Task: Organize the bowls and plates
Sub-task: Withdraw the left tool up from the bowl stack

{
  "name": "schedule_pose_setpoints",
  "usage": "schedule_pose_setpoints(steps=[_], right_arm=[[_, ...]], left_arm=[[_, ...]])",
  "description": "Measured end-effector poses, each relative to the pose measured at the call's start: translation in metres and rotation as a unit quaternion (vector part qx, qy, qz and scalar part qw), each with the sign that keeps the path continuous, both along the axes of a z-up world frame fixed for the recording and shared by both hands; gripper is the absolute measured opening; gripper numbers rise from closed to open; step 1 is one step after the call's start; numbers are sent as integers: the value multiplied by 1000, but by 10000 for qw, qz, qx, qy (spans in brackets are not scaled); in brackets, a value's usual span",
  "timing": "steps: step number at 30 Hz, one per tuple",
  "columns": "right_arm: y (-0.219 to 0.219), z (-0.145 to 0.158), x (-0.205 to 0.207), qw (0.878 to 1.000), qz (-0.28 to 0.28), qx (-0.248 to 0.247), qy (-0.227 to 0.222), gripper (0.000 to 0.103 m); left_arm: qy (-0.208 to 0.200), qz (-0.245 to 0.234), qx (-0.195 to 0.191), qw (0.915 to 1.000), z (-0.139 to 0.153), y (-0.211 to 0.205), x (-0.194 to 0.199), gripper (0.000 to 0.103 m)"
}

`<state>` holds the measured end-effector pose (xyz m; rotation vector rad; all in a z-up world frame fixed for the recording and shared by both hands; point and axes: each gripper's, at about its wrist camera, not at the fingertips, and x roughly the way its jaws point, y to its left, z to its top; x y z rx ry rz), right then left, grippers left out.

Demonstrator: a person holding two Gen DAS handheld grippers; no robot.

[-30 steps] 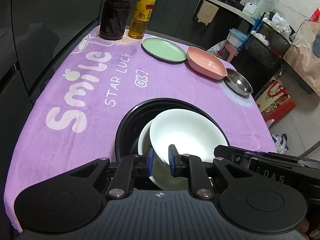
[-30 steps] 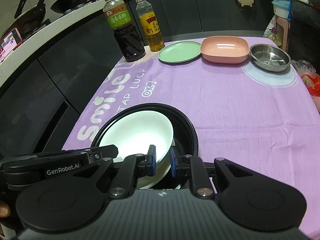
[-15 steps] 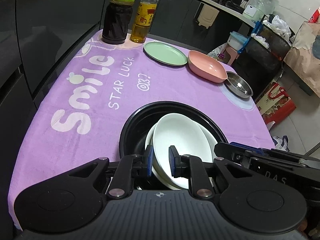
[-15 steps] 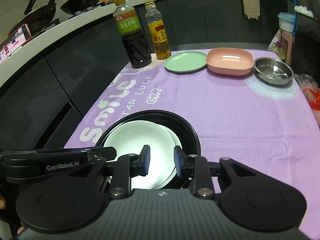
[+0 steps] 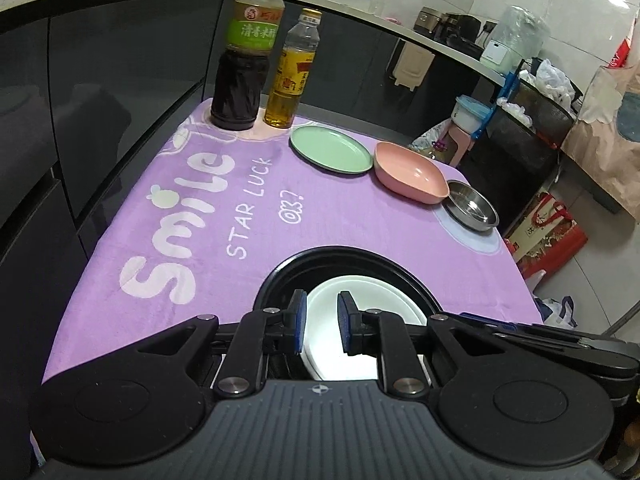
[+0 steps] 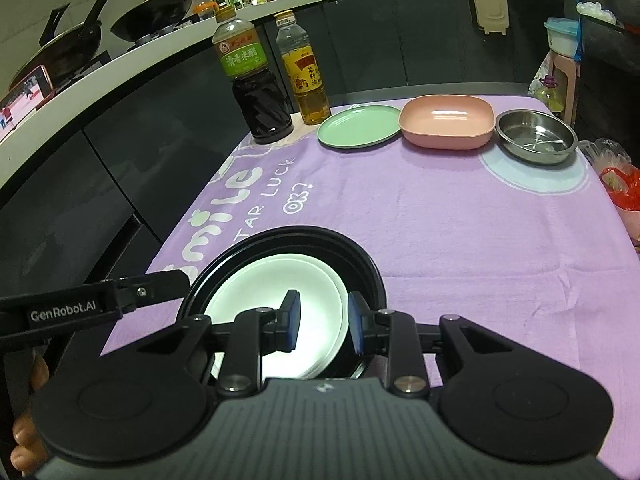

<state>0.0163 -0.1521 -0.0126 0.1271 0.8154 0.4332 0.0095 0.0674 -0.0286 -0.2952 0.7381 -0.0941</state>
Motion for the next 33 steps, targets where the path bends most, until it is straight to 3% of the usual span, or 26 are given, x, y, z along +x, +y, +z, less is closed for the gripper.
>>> schedule_pose_setpoints(steps=[18, 33], right_arm=[[-10, -10, 23, 9997, -200, 28, 167, 22], [-17, -19, 64, 9988, -352, -76, 326, 23]], left_arm=[[109, 240, -22, 9997, -7, 13, 28, 15], [277, 461, 149, 9984, -16, 18, 76, 18]])
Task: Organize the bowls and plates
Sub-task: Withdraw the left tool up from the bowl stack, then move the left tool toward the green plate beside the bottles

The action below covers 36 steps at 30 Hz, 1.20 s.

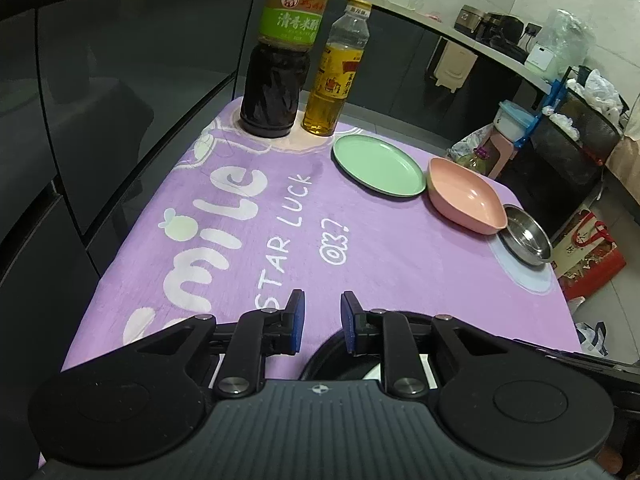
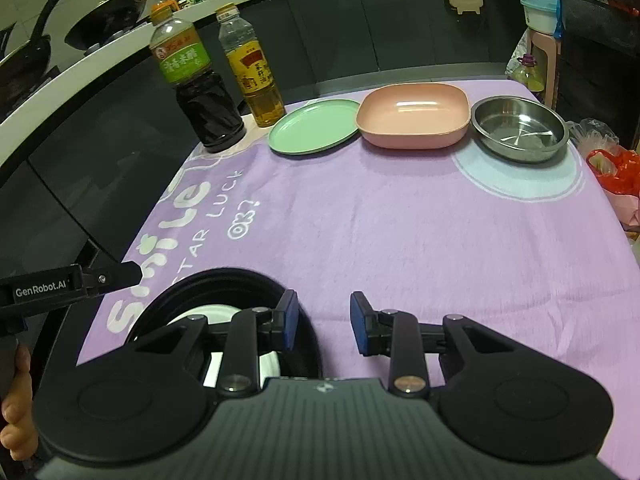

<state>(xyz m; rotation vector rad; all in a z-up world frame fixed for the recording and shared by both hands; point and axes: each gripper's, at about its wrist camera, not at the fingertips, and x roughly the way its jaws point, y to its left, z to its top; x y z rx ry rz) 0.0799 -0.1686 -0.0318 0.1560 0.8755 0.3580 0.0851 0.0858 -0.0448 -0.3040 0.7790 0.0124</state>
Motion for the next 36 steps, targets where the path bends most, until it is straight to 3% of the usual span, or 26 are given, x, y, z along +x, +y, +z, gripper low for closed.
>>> schedule_pose_setpoints(steps=[23, 36], right_arm=[[-5, -19, 47, 9992, -204, -69, 351, 26], [-4, -16, 62, 9990, -234, -81, 373, 27]], left_arm=[[436, 89, -5, 9990, -24, 10, 56, 18], [319, 63, -58, 9995, -21, 14, 81, 20]])
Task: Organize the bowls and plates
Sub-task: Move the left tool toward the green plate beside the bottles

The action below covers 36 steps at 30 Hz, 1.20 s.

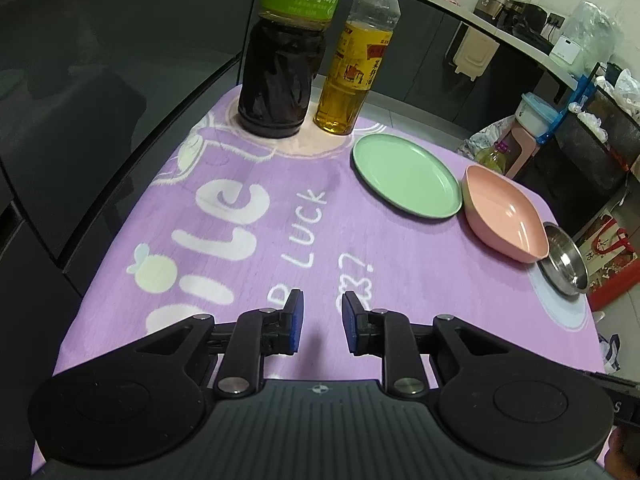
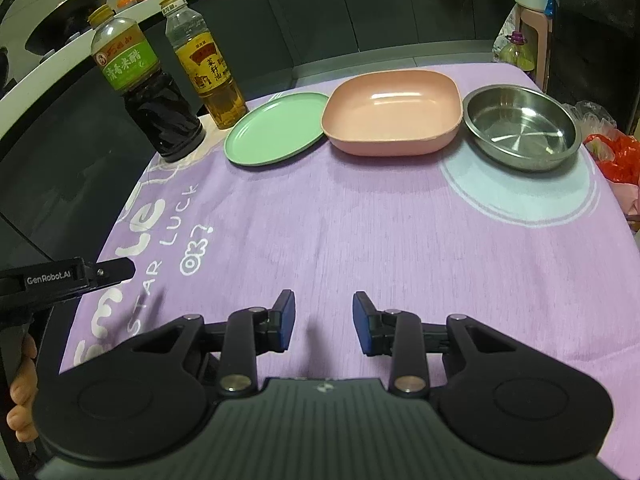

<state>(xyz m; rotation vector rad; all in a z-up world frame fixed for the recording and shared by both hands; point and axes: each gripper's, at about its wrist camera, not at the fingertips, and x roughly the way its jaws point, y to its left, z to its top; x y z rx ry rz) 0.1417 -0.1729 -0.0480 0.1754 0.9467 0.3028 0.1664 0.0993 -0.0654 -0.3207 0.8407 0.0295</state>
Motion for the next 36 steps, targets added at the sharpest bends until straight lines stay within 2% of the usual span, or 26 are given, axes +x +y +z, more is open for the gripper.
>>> schedule_pose_setpoints(steps=[11, 16, 23, 27, 29, 31, 33, 34, 36], right_arm=[[-2, -4, 19, 9999, -80, 3, 118, 28], [-1, -2, 32, 9999, -112, -10, 105, 28], [3, -13, 46, 9996, -104, -42, 268, 28], [4, -15, 52, 9995, -115, -48, 279, 28], [4, -11, 55, 9997, -128, -31, 200, 28], [6, -6, 59, 9998, -133, -56, 105, 28], [8, -3, 62, 9999, -123, -81, 34, 29], [9, -2, 62, 9999, -108, -85, 15, 29], [12, 0, 63, 9999, -49, -85, -21, 29]], left_arm=[[-199, -82, -395, 9990, -3, -1, 57, 26], [-504, -7, -701, 9963, -7, 0, 88, 27], [-304, 220, -700, 9968, -24, -4, 133, 28], [-14, 224, -712, 9972, -40, -7, 148, 28], [-147, 209, -749, 9969, -42, -7, 149, 29], [-165, 98, -690, 9974, -42, -9, 149, 25], [-130, -113, -646, 9978, -41, -9, 148, 15], [-57, -177, -602, 9980, -40, -7, 147, 7], [116, -93, -358, 9992, -41, -3, 143, 2]])
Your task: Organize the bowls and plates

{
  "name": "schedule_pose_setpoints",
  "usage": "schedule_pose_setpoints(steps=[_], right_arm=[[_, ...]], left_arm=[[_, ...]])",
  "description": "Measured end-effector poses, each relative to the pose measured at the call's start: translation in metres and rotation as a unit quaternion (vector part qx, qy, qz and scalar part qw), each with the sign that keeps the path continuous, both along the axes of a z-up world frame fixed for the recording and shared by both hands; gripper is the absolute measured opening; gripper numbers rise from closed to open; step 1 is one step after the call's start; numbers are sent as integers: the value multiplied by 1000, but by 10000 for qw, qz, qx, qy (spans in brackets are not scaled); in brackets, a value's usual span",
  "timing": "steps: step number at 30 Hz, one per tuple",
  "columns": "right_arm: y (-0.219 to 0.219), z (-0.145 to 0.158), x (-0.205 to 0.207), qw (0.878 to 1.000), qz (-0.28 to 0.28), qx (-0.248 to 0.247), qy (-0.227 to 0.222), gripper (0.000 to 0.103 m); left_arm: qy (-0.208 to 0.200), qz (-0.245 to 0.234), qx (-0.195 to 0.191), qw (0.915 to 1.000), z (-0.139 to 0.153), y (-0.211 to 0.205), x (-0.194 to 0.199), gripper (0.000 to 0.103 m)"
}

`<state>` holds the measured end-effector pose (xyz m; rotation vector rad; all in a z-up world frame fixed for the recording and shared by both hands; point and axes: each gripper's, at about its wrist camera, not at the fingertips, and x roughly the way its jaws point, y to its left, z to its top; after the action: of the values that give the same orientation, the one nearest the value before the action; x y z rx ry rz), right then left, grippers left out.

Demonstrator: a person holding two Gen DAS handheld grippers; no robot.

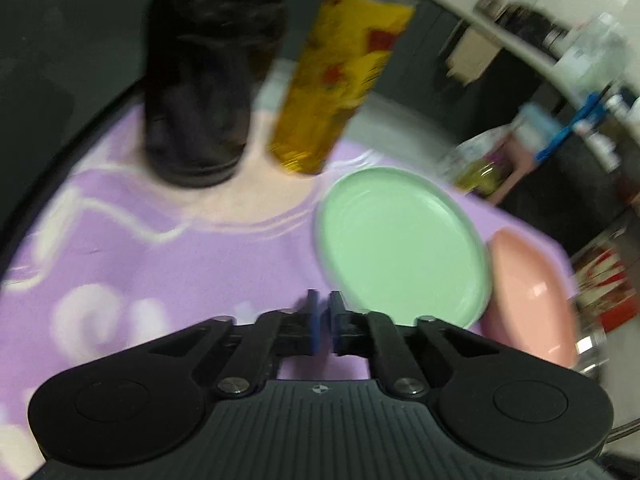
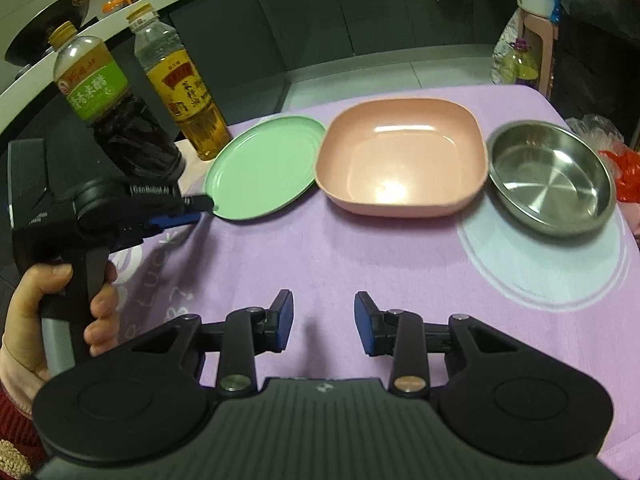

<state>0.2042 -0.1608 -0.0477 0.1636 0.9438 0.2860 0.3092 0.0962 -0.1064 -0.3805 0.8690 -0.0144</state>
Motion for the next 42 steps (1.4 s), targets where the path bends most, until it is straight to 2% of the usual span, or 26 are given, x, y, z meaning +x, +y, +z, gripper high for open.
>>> schedule_pose_setpoints(steps=[2, 7, 9, 10, 11, 13, 20, 25, 27, 29, 31, 33, 35, 37, 42], right_arm=[[3, 1, 1, 10000, 60, -22, -36, 29], [16, -4, 19, 9999, 109, 80, 48, 29], [20, -5, 27, 9998, 35, 161, 106, 29], [21, -6, 31, 9997, 8, 220, 99, 30], [23, -5, 34, 9996, -25, 263, 81, 30], [25, -6, 40, 9991, -174, 382, 48, 30], [22, -21, 58, 9946, -705, 744, 168, 30], [25, -27, 60, 9908, -915, 974, -216, 30], [24, -31, 61, 9882, -974, 1146, -283, 30], [25, -37, 64, 9852, -1067, 1301, -312, 30], [25, -40, 64, 9827, -1160, 1360, -482, 29], [30, -40, 65, 9842, -1113, 1231, -622, 30], [33, -40, 65, 9862, -1051, 1073, -696, 25], [32, -40, 66, 9874, -1019, 991, -690, 15], [27, -39, 66, 9902, -755, 1098, -425, 13]], left_arm=[[-43, 148, 78, 9999, 0, 9, -8, 2], [38, 380, -207, 9991, 2, 26, -16, 4], [-242, 521, -438, 9974, 9, 33, -21, 6], [-454, 603, -584, 9954, 13, 37, -23, 12], [-614, 682, -689, 9934, 15, 39, -24, 24], [-770, 768, -797, 9909, 16, 41, -18, 35], [-572, 633, -1091, 9904, -4, 33, 9, 35], [-668, 534, -851, 9927, -11, 18, 21, 35], [-707, 316, -693, 9946, -11, 10, 25, 33], [-620, 37, -358, 9974, -11, 1, 26, 8], [-637, -176, -101, 9978, -10, -6, 22, 10], [-643, -215, -53, 9977, -10, -6, 16, 11], [-596, -246, -55, 9979, -9, -4, 9, 12], [-527, -284, -49, 9982, -7, -1, -1, 13], [-474, -285, -27, 9985, -4, 10, -25, 14]])
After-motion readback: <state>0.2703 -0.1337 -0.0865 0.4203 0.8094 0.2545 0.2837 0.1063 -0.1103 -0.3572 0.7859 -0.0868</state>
